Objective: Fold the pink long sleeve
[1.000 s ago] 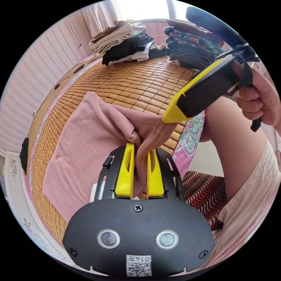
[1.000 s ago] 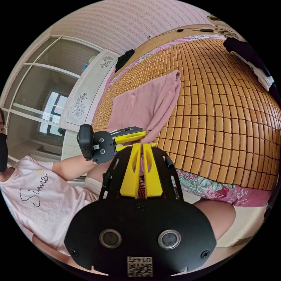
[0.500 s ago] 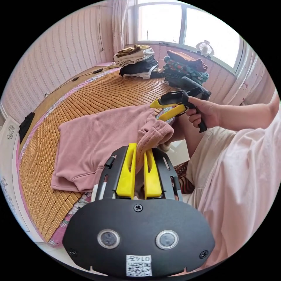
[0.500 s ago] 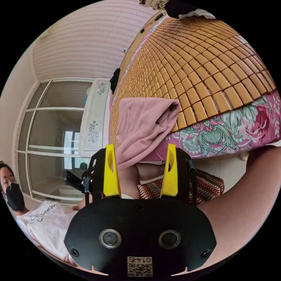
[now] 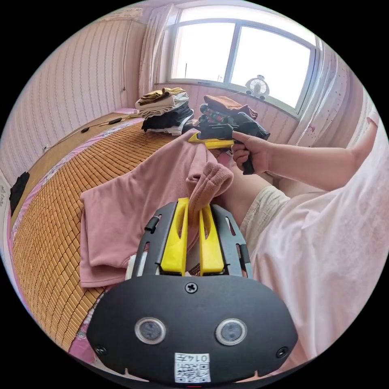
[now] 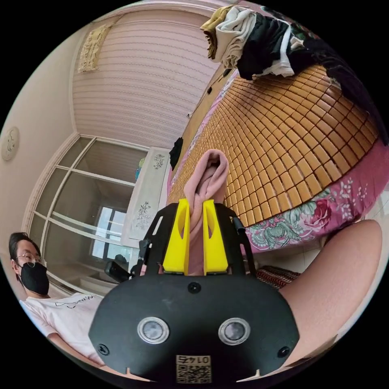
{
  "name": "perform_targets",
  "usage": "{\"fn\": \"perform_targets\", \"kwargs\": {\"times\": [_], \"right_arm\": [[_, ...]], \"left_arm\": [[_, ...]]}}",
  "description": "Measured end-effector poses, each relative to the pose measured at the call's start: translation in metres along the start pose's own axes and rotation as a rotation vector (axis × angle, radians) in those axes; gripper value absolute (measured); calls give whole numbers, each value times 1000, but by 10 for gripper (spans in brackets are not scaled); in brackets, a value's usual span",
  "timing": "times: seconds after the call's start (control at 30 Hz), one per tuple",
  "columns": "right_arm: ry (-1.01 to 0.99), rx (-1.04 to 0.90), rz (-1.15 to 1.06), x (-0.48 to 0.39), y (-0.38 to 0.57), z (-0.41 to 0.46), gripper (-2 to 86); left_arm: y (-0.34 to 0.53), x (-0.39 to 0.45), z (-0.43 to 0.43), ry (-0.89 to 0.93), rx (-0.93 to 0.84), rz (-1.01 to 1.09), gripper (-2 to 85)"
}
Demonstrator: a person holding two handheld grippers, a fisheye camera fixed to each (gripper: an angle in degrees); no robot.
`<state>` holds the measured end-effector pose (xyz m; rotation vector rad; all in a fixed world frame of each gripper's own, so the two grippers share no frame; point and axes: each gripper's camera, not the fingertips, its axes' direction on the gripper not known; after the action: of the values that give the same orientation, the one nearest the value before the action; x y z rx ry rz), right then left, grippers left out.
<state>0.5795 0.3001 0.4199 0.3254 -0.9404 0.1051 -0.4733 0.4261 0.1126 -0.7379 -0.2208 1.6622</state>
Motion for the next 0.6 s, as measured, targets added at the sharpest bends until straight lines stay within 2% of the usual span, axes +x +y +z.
{"fn": "perform_targets", "kwargs": {"times": [0.13,0.23,0.37,0.6], "right_arm": [[204,6,-96,-40,-14,-47,55],[311,-44,-136,-73,-31,-44,61],[417,-195,-248,-125,-58,30,83],[335,-417,-422,-171,-89,201,87]], "left_arm": [[-28,1,22,131,45,18,45],[-34,-11,30,180,57,-34,45],[-15,-51,29,127,34,-196,47],[43,-135,25,6,-30,-614,58]]}}
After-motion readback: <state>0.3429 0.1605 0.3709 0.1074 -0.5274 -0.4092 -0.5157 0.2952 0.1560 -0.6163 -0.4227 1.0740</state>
